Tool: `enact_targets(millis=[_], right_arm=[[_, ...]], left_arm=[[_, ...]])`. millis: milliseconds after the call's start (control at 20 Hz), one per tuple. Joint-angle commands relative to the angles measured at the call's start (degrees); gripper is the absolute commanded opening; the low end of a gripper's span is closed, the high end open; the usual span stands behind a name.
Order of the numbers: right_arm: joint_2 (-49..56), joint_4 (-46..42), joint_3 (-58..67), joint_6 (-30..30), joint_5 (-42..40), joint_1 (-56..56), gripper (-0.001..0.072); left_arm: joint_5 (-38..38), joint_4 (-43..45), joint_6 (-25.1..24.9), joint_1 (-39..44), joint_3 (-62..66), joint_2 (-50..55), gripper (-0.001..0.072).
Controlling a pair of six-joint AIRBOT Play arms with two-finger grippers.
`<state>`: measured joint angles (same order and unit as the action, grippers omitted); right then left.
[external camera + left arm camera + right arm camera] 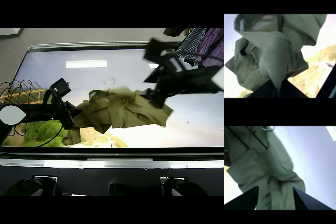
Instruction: Fold the clothes and pants, and hang the long-sleeved shirts on hangers.
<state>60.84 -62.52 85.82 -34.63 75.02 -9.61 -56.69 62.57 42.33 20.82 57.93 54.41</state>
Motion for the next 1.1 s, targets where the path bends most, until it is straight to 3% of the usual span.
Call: enact_targets(millis=[0, 150, 400, 600, 1050], right_arm=[[-0.5, 8.0, -1.3, 3.9, 4.0, 15.1, 0.0510], [2.2, 8.4, -3.0, 9.5, 4.0, 17.6, 0.0509], [11.7, 12.6, -3.0, 13.6, 4.2, 15.0, 0.0505], [21.0, 12.4, -3.1, 24.3, 3.3, 12.8, 0.0486], [36.3, 21.6, -3.1, 31.2, -3.5, 8.7, 0.0486]], left_arm=[[-0.9, -1.0, -0.4, 0.0, 0.0, -0.4, 0.0019], [-0.9, -1.6, -2.1, 0.0, 0.0, -0.7, 0.0019], [-0.8, -2.7, -2.1, 0.0, 0.0, -0.7, 0.0019], [-0.8, -2.9, -2.1, 0.0, 0.0, -0.7, 0.0019], [-0.9, -3.3, -3.6, 0.0, 0.0, -0.7, 0.0019]])
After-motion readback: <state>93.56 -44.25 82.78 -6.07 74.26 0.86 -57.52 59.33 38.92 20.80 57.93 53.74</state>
